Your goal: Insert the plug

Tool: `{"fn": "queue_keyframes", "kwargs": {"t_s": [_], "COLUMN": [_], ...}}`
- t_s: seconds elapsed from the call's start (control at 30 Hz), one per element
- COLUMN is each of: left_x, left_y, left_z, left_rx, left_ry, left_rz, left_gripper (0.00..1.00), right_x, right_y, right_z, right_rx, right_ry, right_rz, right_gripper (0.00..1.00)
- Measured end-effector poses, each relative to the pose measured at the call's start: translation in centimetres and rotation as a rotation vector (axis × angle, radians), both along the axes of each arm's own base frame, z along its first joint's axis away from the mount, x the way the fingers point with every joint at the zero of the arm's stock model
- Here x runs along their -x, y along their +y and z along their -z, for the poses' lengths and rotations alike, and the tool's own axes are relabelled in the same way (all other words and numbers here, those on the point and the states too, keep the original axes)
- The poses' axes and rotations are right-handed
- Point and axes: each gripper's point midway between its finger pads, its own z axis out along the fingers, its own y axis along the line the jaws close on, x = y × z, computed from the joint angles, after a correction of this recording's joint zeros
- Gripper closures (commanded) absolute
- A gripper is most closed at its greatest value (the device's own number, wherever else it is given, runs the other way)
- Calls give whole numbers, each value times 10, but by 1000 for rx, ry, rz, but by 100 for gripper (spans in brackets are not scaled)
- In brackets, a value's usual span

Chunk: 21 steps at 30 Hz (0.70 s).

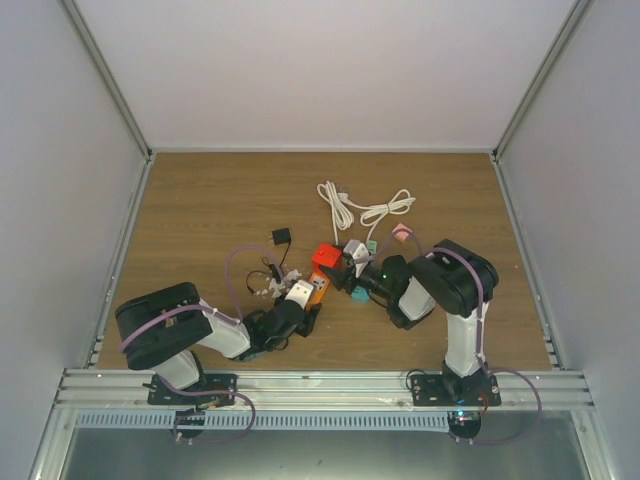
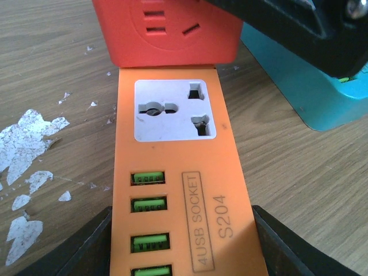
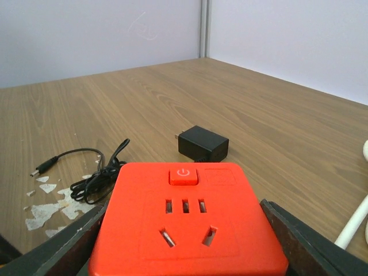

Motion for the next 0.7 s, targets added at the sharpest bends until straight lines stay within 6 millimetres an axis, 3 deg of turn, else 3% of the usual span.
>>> {"fn": "queue_keyframes", "kwargs": {"t_s": [0.7], "left_x": [-1], "left_y": [4], "left_z": [0], "left_rx": [6], "left_ry": [2], "left_rz": [20], "left_gripper": [83], "right_x": [6], "right_y": [-4], "right_z": [8], "right_rx": [-27], "right_ry": [13], "right_rz": [1], "right_gripper": [100]}}
